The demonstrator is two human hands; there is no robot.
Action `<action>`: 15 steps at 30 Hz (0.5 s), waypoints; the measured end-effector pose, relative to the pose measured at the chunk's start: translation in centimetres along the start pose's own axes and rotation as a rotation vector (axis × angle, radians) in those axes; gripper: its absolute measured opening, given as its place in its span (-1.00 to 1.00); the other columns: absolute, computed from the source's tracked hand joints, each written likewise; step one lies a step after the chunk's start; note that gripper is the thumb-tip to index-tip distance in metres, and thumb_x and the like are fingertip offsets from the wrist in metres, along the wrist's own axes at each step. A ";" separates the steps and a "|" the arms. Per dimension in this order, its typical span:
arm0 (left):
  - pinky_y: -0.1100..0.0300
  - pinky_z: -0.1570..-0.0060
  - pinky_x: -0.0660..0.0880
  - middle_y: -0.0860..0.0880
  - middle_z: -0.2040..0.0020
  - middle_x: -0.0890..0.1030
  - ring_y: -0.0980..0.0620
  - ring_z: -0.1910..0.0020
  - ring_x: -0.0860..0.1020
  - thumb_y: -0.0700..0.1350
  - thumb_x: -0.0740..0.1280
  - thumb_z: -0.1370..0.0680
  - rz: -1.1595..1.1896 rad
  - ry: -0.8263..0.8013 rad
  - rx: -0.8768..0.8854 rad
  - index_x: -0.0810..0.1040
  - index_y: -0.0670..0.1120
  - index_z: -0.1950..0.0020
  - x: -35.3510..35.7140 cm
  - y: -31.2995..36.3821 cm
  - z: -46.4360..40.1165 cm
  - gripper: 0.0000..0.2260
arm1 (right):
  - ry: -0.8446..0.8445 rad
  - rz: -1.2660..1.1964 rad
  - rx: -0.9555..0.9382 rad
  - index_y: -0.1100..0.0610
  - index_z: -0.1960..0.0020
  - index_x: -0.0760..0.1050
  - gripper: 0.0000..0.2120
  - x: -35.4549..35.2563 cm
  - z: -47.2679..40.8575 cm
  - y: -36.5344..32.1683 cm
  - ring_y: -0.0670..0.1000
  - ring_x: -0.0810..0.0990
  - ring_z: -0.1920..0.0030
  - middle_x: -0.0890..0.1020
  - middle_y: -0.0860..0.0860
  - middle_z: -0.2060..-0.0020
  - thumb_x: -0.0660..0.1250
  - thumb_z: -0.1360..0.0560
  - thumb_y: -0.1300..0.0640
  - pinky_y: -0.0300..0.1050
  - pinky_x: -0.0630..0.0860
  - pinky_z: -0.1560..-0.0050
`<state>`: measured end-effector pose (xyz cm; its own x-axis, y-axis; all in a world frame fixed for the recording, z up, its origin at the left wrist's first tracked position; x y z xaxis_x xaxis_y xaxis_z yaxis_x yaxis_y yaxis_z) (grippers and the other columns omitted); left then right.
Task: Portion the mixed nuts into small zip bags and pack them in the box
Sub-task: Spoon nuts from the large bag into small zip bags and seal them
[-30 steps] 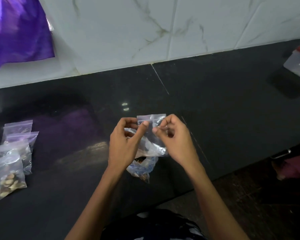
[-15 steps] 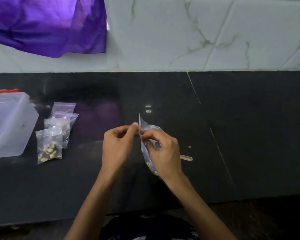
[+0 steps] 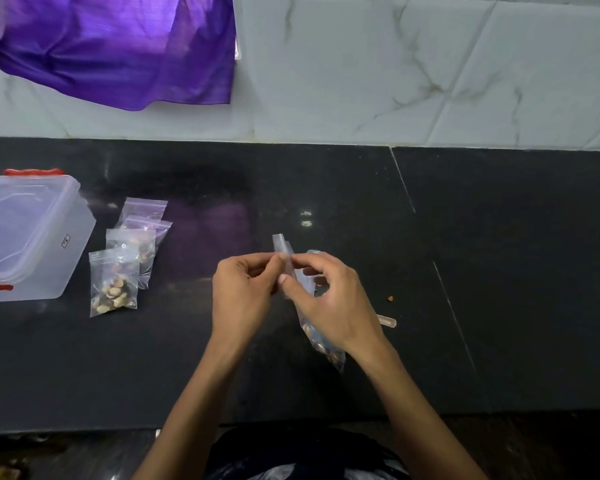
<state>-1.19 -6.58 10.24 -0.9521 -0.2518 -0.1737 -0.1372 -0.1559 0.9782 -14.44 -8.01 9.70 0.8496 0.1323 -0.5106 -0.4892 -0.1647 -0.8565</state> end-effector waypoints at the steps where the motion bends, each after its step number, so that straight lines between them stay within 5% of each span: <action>1: 0.29 0.27 0.61 -0.04 0.23 0.71 0.09 0.23 0.68 -0.20 0.37 -0.52 0.014 0.000 -0.001 0.69 -0.14 0.05 0.0 0.0 0.0 -0.90 | 0.006 0.005 0.003 -0.04 -0.18 0.54 -0.67 0.0 0.0 0.1 -0.19 0.53 -0.01 0.53 -0.18 -0.03 0.37 -0.44 -0.07 -0.26 0.53 0.02; 5: 0.33 0.32 0.57 -0.01 0.26 0.70 0.12 0.28 0.68 -0.18 0.44 -0.45 0.026 0.015 0.031 0.69 -0.12 0.08 0.0 0.3 -0.2 -0.92 | 0.016 -0.037 -0.015 -0.02 -0.24 0.47 -0.60 0.1 0.0 -0.3 -0.15 0.58 0.06 0.54 -0.12 -0.01 0.41 -0.42 0.02 -0.16 0.61 0.07; 10: 0.25 0.28 0.61 -0.09 0.29 0.70 0.05 0.29 0.69 -0.08 0.48 -0.35 0.027 -0.040 -0.019 0.70 -0.15 0.12 -0.2 -0.4 -0.9 -0.81 | -0.118 -0.284 0.059 0.08 -0.09 0.61 -0.77 0.2 -0.7 -0.2 -0.10 0.68 0.08 0.70 0.02 0.10 0.44 -0.44 0.22 -0.10 0.62 -0.01; 15: 0.35 0.36 0.55 -0.09 0.34 0.68 0.14 0.41 0.61 -0.05 0.42 -0.30 0.052 -0.181 -0.093 0.68 -0.15 0.17 0.2 -0.6 -1.4 -0.79 | -0.196 -0.348 0.131 0.10 -0.10 0.63 -0.82 0.3 -1.3 0.7 -0.05 0.68 0.03 0.71 0.01 0.08 0.32 -0.54 0.20 0.02 0.62 -0.04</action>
<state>-0.89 -7.86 9.48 -0.9919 -0.0872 -0.0920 -0.0691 -0.2364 0.9692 -14.28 -9.39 9.03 0.9211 0.3436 -0.1829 -0.2113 0.0469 -0.9763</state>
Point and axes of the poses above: each hand's wrist, its own z-axis away from the middle knuckle, its own x-axis out of the palm, y = z × x, the point moved 8 cm from there along -z, towards the middle knuckle
